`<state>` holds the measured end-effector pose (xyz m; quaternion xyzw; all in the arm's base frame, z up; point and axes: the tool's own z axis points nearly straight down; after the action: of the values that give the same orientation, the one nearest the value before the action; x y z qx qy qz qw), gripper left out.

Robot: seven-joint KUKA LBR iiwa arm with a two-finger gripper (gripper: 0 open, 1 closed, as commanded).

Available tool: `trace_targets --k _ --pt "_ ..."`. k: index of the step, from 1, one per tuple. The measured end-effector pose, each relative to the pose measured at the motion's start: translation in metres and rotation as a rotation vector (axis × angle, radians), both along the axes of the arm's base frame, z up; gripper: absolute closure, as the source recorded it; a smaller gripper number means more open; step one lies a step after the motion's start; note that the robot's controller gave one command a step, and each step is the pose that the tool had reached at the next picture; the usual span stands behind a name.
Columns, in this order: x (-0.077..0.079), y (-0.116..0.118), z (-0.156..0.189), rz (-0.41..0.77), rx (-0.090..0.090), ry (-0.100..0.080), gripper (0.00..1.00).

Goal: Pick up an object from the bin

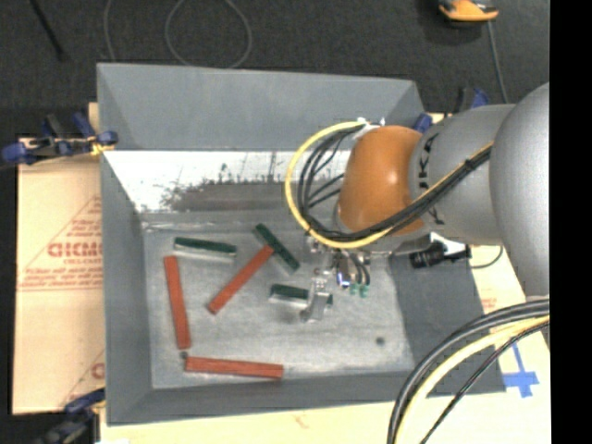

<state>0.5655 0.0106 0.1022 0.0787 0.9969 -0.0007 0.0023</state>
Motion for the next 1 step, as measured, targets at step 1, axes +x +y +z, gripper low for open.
trace_targets --k 1 --pt "-0.0064 -0.0031 0.0235 -0.004 0.0 -0.002 0.0"
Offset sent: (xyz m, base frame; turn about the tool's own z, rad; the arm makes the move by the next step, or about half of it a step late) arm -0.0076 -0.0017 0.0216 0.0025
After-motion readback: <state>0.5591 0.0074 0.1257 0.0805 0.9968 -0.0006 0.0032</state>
